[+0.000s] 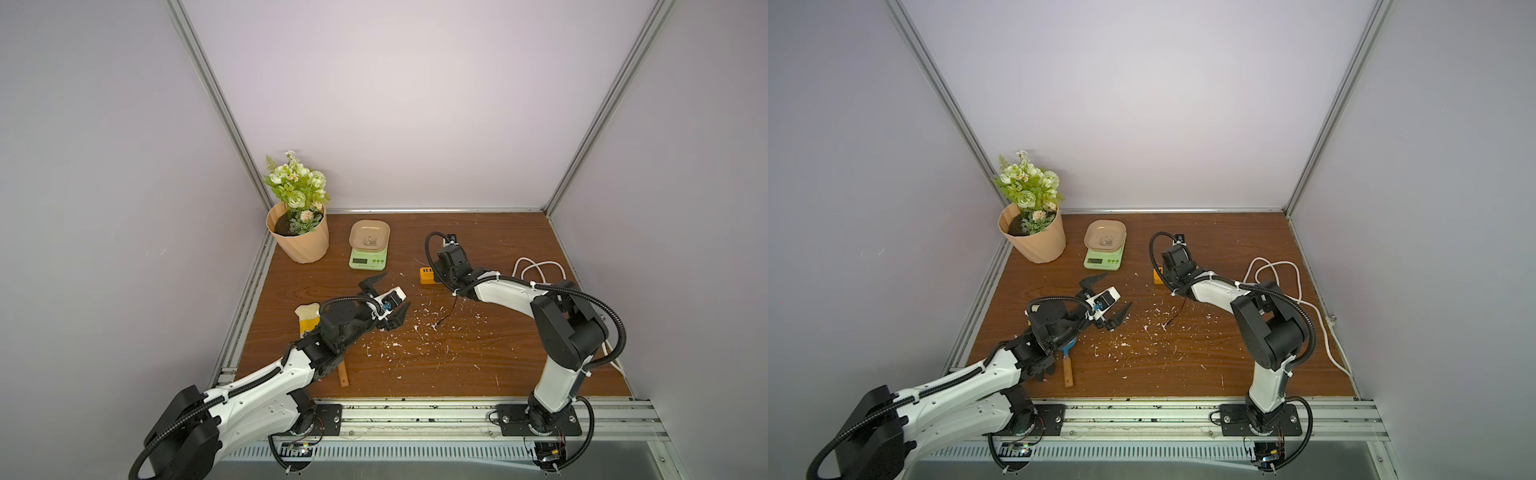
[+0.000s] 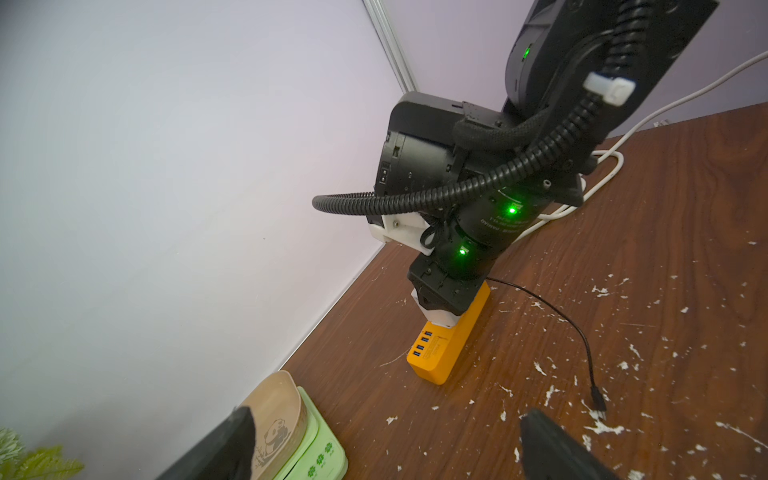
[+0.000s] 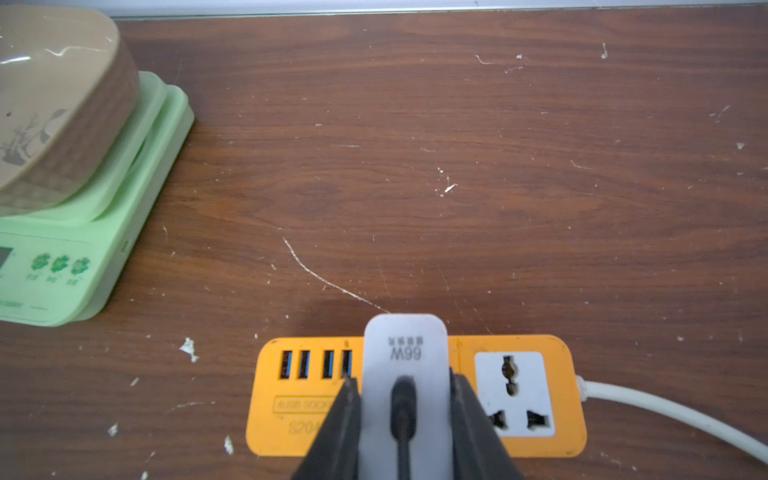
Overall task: Charge the electronic scale
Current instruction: Insert the plug into the socket.
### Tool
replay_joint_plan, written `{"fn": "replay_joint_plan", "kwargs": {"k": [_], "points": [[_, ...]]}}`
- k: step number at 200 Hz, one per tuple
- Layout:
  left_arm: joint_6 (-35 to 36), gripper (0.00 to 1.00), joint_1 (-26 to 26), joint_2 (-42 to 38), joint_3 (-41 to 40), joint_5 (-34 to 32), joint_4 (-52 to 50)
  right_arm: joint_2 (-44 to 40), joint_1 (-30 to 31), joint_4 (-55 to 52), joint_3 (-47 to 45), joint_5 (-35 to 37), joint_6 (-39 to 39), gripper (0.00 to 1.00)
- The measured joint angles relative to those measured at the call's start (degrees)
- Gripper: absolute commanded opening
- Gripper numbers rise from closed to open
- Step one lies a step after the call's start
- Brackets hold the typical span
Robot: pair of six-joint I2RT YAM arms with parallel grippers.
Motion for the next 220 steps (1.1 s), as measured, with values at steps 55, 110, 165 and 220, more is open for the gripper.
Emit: {"fn": "replay_joint_plan", "kwargs": {"k": [55, 110, 165, 220], "points": [[0.0, 1.00, 0.0, 0.0, 0.0, 0.0, -0.2, 0.5, -0.3, -5.3, 3.8, -0.7, -0.2, 0.34], [0.0, 1.00, 0.0, 0.0, 0.0, -0.8, -0.3, -0.3, -2.2, -17.5, 11.0, -6.3, -2.5, 0.81], [0.4, 1.00, 0.0, 0.0, 0.0, -1.2, -0.6, -22.4, -4.0, -18.5, -3.0, -10.9, -4.7, 0.82], [0.4, 0.99, 0.0, 1.1, 0.0, -1.0, -0.6, -36.3, -3.5, -18.5, -15.6, -17.4, -14.8, 0.80]]}}
